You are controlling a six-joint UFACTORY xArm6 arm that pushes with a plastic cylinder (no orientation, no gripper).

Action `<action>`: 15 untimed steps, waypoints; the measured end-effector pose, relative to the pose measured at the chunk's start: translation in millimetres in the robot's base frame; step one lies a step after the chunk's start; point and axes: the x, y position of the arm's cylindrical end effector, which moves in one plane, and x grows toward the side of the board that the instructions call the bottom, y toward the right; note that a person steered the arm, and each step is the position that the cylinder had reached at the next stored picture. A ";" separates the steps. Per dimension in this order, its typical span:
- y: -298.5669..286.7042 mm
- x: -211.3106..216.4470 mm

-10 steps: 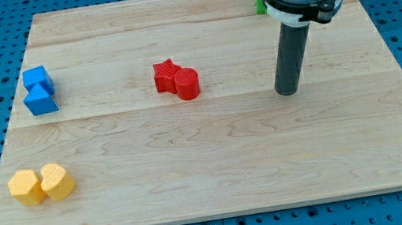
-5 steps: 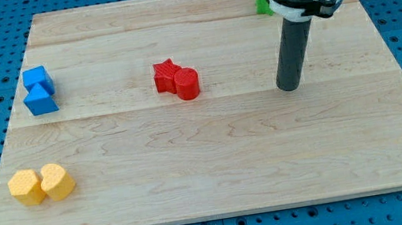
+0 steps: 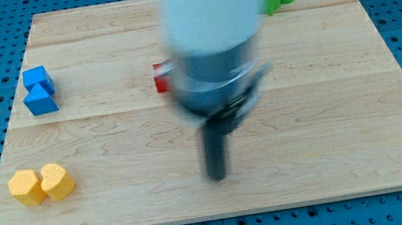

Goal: Move the yellow blocks to the bottom center of the board

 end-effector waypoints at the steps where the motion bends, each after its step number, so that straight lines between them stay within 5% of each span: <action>1: -159.1 19.9; 2: -261.1 -6.9; 5: -226.2 -43.8; 9: -23.9 -41.9; 15: -9.8 -85.4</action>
